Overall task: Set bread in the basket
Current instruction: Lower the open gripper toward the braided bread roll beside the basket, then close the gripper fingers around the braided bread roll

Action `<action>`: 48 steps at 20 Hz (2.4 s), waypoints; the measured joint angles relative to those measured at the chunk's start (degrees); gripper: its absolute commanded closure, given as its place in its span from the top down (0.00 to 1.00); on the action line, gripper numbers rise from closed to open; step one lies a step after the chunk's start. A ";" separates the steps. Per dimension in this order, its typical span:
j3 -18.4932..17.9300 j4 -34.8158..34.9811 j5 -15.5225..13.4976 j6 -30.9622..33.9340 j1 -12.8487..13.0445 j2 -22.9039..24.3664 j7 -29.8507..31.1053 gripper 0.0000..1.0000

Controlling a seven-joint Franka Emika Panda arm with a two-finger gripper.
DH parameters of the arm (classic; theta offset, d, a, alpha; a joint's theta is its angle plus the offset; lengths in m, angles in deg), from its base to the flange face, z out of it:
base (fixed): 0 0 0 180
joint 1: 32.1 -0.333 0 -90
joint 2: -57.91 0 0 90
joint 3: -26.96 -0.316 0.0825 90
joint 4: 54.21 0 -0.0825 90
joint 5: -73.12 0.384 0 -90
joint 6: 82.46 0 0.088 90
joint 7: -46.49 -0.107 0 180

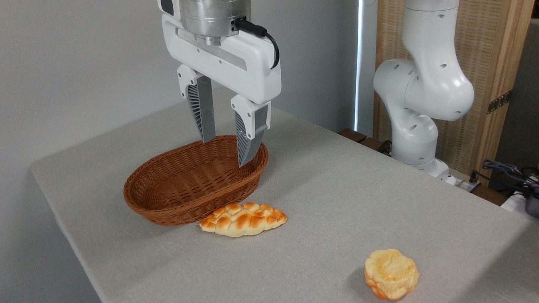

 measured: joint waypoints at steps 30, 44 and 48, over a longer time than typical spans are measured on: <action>0.21 16.82 5.27 -4.86 0.56 0.14 -51.39 1.00; 6.02 26.48 10.94 -13.66 1.71 0.19 -53.45 1.00; 6.11 26.84 10.94 -14.38 1.89 -0.08 -53.44 1.00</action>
